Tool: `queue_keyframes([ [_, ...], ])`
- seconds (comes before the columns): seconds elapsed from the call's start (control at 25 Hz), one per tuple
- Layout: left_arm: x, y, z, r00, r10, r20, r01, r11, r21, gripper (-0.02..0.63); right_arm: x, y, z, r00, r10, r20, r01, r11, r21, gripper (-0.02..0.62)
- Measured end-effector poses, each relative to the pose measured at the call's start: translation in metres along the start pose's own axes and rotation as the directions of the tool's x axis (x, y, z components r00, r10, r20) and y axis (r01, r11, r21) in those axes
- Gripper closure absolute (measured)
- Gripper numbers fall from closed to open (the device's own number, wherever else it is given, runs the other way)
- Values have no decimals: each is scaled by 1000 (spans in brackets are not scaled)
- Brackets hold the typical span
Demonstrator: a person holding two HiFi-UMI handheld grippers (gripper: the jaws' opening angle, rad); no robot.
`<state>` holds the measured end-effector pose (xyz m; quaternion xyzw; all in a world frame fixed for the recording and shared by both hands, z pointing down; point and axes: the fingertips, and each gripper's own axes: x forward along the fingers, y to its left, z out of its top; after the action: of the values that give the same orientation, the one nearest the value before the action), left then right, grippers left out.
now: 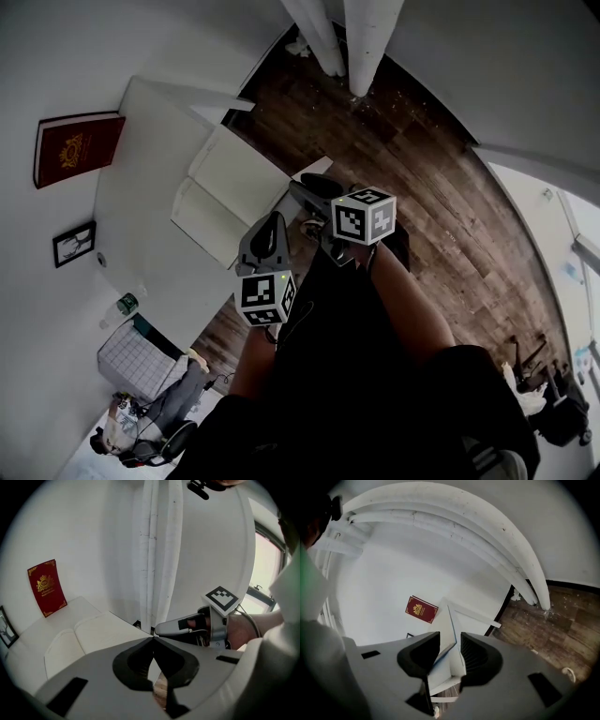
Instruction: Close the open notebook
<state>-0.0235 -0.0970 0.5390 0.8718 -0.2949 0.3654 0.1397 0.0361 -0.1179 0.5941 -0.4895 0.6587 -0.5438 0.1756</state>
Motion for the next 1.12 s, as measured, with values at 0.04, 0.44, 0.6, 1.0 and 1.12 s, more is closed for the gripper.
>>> queue_keyframes([
  [0.04,0,-1,-1,1000,1,-1,-1,1000,-4,603,1,-1,0,1000,8,0,-8,1000,21,457],
  [0.44,-7,-3,-2,999,36,9,-36,999,-22,603,17,-12,-11,996,72,-60,-58,978,200,460],
  [0.6,-13,0,-6,998,59,15,-58,997,-56,603,15,-8,-7,997,53,-52,-44,987,156,549],
  [1.0,-31,14,-9,989,136,65,-125,981,-150,603,9,30,2,996,11,-86,-22,991,-135,560],
  [1.12,-37,15,-9,984,156,87,-139,974,-177,603,6,45,3,996,5,-91,-24,977,-213,560],
])
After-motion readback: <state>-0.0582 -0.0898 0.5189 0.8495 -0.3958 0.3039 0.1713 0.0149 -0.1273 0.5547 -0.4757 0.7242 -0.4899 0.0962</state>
